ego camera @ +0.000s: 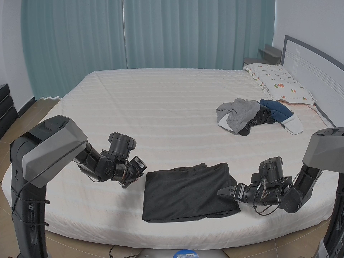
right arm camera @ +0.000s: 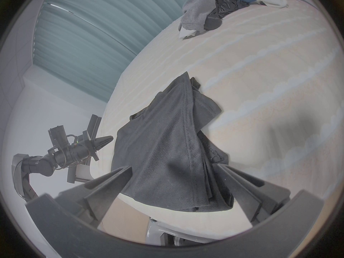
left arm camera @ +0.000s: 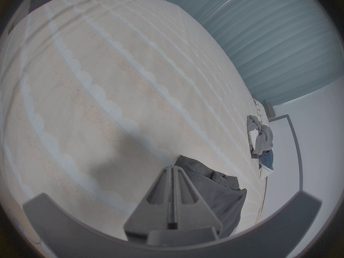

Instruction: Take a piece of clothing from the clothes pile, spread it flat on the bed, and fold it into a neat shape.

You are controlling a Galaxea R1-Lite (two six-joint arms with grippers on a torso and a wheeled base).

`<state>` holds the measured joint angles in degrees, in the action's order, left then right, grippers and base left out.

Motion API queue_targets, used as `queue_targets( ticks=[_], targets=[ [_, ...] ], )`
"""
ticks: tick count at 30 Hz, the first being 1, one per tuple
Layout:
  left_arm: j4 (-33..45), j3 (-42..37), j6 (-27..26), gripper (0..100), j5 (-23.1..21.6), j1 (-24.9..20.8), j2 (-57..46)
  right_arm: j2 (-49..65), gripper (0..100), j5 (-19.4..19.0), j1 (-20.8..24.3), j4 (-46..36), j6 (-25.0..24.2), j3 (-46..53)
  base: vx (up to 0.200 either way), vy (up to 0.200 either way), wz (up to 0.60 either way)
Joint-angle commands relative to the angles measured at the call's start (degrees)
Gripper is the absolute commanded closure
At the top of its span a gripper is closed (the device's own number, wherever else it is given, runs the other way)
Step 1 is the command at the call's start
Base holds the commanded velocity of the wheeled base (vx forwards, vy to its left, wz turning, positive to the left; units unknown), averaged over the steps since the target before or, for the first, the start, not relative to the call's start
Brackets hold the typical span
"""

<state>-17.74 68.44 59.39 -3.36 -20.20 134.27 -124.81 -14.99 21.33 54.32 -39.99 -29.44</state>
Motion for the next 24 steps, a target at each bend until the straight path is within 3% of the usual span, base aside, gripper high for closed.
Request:
queue_targets(
  ticks=[1, 12, 24],
  targets=[
    [-0.1, 0.03, 0.02, 100, -0.06, -0.02, -0.06, -1.58, 100, 0.14, 0.38, 1.05, 0.7, 2.28, 0.0, 0.0, 0.0],
    [0.25, 0.12, 0.02, 100, -0.06, -0.02, -0.06, -0.26, 100, 0.58, -0.59, 0.52, 4.04, 4.66, 0.0, 0.0, 0.0],
    [0.25, 0.12, -0.15, 100, 0.02, -0.1, 0.03, 0.88, 100, 0.67, -1.91, 0.7, 12.04, 8.26, 0.0, 0.0, 0.0]
  ],
)
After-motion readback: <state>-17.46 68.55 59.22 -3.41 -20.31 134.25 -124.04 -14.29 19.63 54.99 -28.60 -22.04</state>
